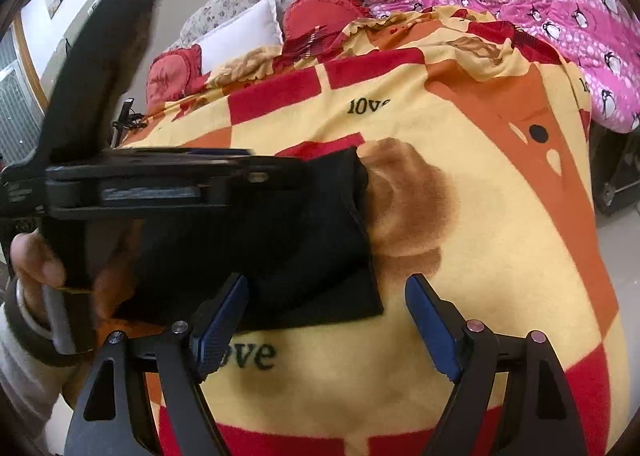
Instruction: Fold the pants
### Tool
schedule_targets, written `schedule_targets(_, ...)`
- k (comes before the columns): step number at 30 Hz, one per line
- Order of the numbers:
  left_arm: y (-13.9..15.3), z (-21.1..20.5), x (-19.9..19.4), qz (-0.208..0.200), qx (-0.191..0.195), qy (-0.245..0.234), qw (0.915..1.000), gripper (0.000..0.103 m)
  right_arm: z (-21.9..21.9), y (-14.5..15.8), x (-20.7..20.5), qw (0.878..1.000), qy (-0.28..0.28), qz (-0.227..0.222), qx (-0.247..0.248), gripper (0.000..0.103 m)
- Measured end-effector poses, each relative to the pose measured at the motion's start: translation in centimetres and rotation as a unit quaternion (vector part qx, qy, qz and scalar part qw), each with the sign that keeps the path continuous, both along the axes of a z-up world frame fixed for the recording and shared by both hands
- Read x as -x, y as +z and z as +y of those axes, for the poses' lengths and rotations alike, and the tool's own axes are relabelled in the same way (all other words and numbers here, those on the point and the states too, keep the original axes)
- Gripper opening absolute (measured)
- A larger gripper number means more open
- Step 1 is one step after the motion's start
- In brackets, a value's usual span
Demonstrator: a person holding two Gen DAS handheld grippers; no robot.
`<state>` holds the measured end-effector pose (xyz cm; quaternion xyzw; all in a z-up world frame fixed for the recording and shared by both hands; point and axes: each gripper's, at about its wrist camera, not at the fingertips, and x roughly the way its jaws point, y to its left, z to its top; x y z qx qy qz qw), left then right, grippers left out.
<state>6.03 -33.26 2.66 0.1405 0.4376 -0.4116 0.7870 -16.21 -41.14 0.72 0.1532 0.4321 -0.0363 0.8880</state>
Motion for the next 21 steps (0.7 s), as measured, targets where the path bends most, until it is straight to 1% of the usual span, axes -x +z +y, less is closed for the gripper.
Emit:
schedule_targets(1,-0.3,-0.7,-0.1,0.003,-0.002,-0.008,1.0000,0.069,0.1,0.0,-0.1,1.000,0.000,-0.003,-0.001,0.082)
schedule_targets(3,-1.0,-1.9,-0.2,0.011,-0.005,-0.023,0.9996,0.067,0.3,-0.1,-0.2,1.000,0.005,-0.011,-0.010,0.076)
schedule_targets(4,-1.5,-2.5,-0.2,0.016,-0.009,-0.035,0.9992,0.065,0.4,-0.2,-0.3,1.000,0.009,-0.014,-0.014,0.062)
schedule_targets(5,-1.9,-2.9,-0.1,0.018,-0.011,-0.043,0.9988,0.060,0.5,-0.3,-0.4,1.000,0.012,-0.015,-0.015,0.056)
schedule_targets(6,-2.1,-3.2,0.1,0.005,-0.014,-0.047,0.9988,0.056,0.7,-0.5,-0.5,1.000,0.013,-0.018,-0.011,0.054)
schedule_targets(7,-2.3,-3.4,0.4,-0.006,-0.012,-0.055,0.9984,0.050,0.7,-0.5,-0.7,1.000,0.016,-0.019,-0.012,0.047)
schedule_targets(8,-2.3,-3.6,0.5,-0.010,-0.012,-0.060,0.9981,0.044,0.7,-0.6,-0.8,0.999,0.019,-0.020,-0.022,0.039)
schedule_targets(9,-2.2,-3.7,0.6,-0.012,-0.008,-0.061,0.9981,0.034,0.5,-0.6,-0.9,0.999,0.020,-0.020,-0.029,0.036)
schedule_targets(10,-2.0,-3.5,0.5,-0.010,-0.003,-0.058,0.9983,0.026,0.6,-0.6,-1.1,0.999,0.019,-0.021,-0.033,0.029)
schedule_targets(11,-1.8,-3.1,0.3,-0.005,0.003,-0.050,0.9987,0.016,0.6,-0.4,-1.1,0.999,0.020,-0.023,-0.032,0.023)
schedule_targets(13,-1.0,-2.0,-0.3,0.015,0.027,-0.047,0.9984,0.014,1.3,0.7,-1.2,0.999,0.027,-0.036,-0.025,0.018)
schedule_targets(16,1.2,0.9,-1.1,0.031,0.072,-0.025,0.9966,0.013,2.8,2.8,-1.6,0.997,0.046,-0.054,-0.006,0.016)
schedule_targets(17,1.9,2.0,-1.3,0.032,0.084,-0.016,0.9958,0.013,3.3,3.4,-1.7,0.997,0.052,-0.059,-0.003,0.016)
schedule_targets(19,4.0,5.4,-1.3,0.024,0.113,0.006,0.9933,0.013,5.3,5.5,-2.2,0.994,0.077,-0.079,0.009,0.016)
schedule_targets(21,5.3,8.2,-1.2,0.015,0.129,0.025,0.9913,0.013,7.1,7.1,-2.5,0.990,0.099,-0.094,0.018,0.016)
